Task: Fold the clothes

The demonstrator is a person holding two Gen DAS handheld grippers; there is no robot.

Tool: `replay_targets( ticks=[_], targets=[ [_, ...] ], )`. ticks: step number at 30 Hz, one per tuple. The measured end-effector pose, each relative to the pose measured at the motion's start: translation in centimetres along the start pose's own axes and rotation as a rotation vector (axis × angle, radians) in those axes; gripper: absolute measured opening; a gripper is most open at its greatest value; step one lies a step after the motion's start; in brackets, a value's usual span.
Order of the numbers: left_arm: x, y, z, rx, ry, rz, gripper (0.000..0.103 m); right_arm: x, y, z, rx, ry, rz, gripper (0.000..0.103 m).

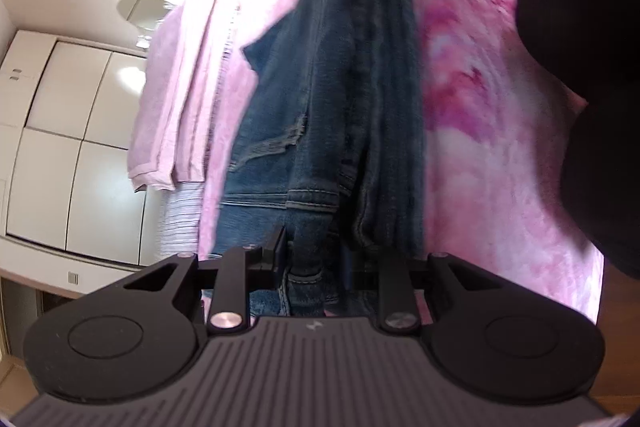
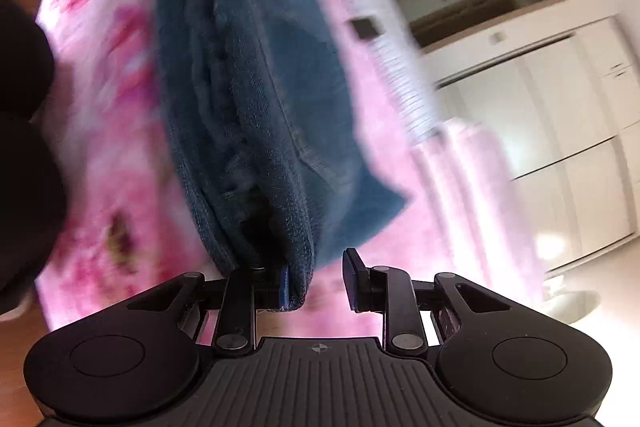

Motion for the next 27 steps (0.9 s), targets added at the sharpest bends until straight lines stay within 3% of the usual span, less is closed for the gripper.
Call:
replay_targets(
  ticks=[5,10,16,21,23,27],
  targets=[
    [-0.2,-0.1,0.9,0.004,0.015,0.010,0.023,-0.5,-0.3,1.1,0.004,-0.022,-0.058,0.025],
    [-1.2,-1.0,3.2,-0.010,0.015,0.106,0.020,0.4,1.3,3.9,0.008,-0.011,-0.171,0.026],
    [-4.6,-2.2,6.7,-0.008,0.057,0.394,0.020,3.7,4.7,5.5,0.145,0.019,-0.496,0.026],
    [-7.7,-2.3,5.2,-0.004,0.084,0.622,0.021,6.0,6.1,2.0,0.183,0.058,-0.711,0.026],
    [-7.9,-2.6,3.5,-0.021,0.049,0.708,0.020,5.7,5.2,-0.2,0.125,0.095,-0.747,0.026],
    [-7.3,-3.6,2.5,-0.037,0.014,0.773,0.015,5.6,3.6,-0.5,0.153,0.096,-0.748,0.034]
  ],
)
Point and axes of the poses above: each gripper's, at about its wrist camera, not at the fingertips, and z roughly against the way its jaws point, x to its right, y to its top, the point moved 2 cm from there along -z, roughly the way its jaws point, and after that the axes turned 13 degrees about x, right-handed, at the moved point
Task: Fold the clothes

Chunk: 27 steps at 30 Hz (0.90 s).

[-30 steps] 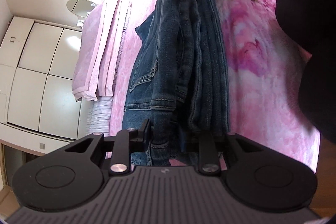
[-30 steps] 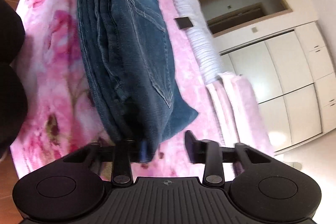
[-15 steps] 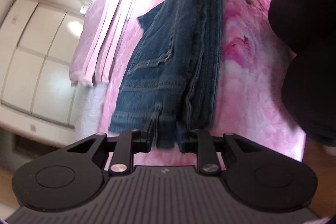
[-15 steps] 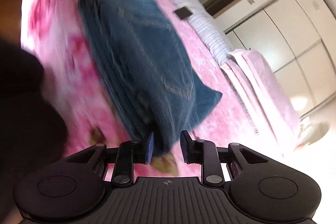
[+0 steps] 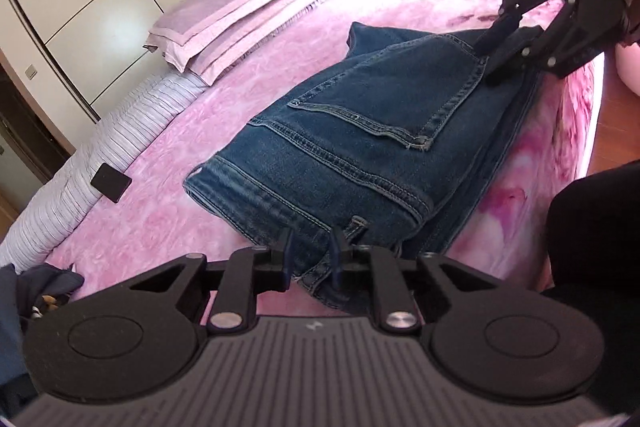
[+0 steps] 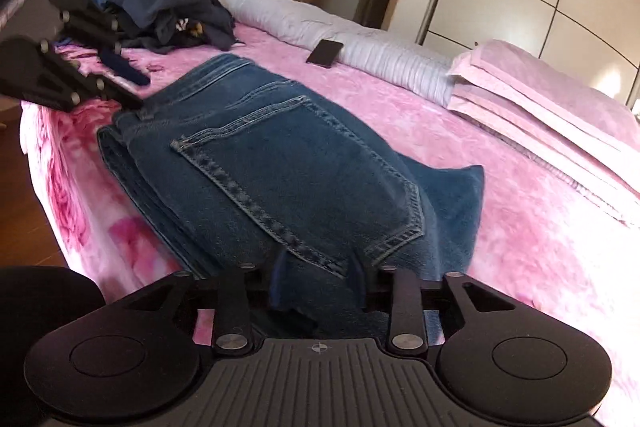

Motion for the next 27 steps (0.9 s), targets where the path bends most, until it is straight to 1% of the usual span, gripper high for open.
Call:
replay_targets(
  ticks=[2,3,6,8,10,11,14,17,19,20,24,25,26,27],
  targets=[
    [-0.5,0.0,0.4,-0.008,-0.005,0.025,0.015,0.5,0.8,0.4,-0.027,0.003,-0.032,0.034],
    [-0.8,0.2,0.7,-0.008,0.000,0.024,0.018,0.8,1.1,0.6,-0.033,0.002,-0.053,0.034],
    [-1.9,0.8,1.4,-0.005,0.016,0.030,0.018,2.2,1.6,1.6,-0.024,-0.019,-0.138,0.034],
    [-3.3,1.8,0.9,0.014,0.034,0.067,0.018,3.1,1.8,2.1,-0.023,-0.031,-0.180,0.034],
    [-4.6,2.9,-0.3,0.028,0.049,0.091,0.018,4.1,2.2,1.8,-0.028,-0.043,-0.178,0.034],
    [-5.2,3.4,-1.0,0.034,0.051,0.100,0.018,4.8,2.5,1.1,-0.041,-0.039,-0.173,0.034],
    [-6.4,4.8,-4.6,0.025,0.017,0.091,0.020,6.9,3.6,-0.9,-0.082,-0.023,-0.157,0.034],
    [-7.2,4.4,-8.5,-0.028,-0.036,0.117,0.021,9.6,4.6,-4.0,-0.095,-0.031,-0.148,0.034],
    [-7.7,3.8,-10.7,-0.062,-0.069,0.138,0.019,11.6,5.0,-6.2,-0.087,-0.040,-0.172,0.034],
    [-7.7,3.3,-11.1,-0.062,-0.076,0.147,0.019,12.6,5.1,-7.3,-0.079,-0.040,-0.193,0.034],
    [-8.0,2.0,-11.3,-0.053,-0.088,0.203,0.019,14.7,3.7,-12.1,-0.143,-0.012,-0.170,0.034],
    [-8.1,1.8,-11.2,-0.048,-0.088,0.220,0.019,15.5,2.7,-13.7,-0.187,-0.050,-0.156,0.034],
    [-8.2,1.7,-11.1,-0.047,-0.088,0.229,0.019,16.8,1.8,-14.6,-0.194,-0.046,-0.212,0.036],
    [-8.2,1.8,-11.2,-0.049,-0.089,0.226,0.019,18.1,1.0,-15.5,-0.199,-0.039,-0.273,0.048]
  ],
)
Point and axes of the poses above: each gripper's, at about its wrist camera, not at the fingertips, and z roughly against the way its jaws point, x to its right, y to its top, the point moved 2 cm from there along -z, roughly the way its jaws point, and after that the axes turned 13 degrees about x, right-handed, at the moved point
